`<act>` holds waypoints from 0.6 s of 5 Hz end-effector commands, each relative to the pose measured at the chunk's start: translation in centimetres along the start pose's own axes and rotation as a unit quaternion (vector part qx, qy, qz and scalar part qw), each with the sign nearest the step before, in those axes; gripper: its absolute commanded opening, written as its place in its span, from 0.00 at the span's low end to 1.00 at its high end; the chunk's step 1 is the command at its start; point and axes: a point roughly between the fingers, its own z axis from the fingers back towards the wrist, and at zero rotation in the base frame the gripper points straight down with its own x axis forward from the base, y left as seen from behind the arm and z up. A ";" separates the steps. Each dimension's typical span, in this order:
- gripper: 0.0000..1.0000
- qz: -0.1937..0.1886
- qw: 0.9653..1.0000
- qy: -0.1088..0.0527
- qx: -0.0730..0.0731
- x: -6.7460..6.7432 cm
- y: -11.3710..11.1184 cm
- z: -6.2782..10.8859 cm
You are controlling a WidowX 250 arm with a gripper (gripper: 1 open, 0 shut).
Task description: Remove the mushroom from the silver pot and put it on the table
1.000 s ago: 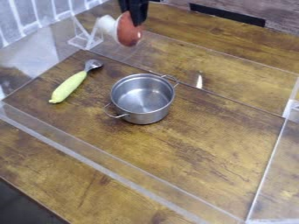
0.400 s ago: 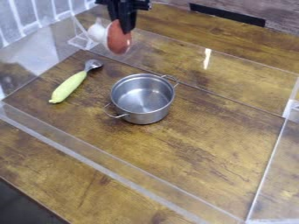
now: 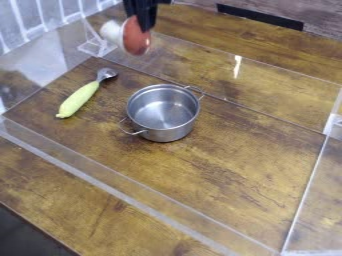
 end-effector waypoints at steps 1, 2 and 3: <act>0.00 0.017 0.999 -0.028 0.007 -0.6 1.1 1.5; 0.00 0.020 0.999 -0.027 0.004 -1.0 0.9 1.6; 0.00 0.020 0.999 -0.027 0.003 -0.7 0.8 2.2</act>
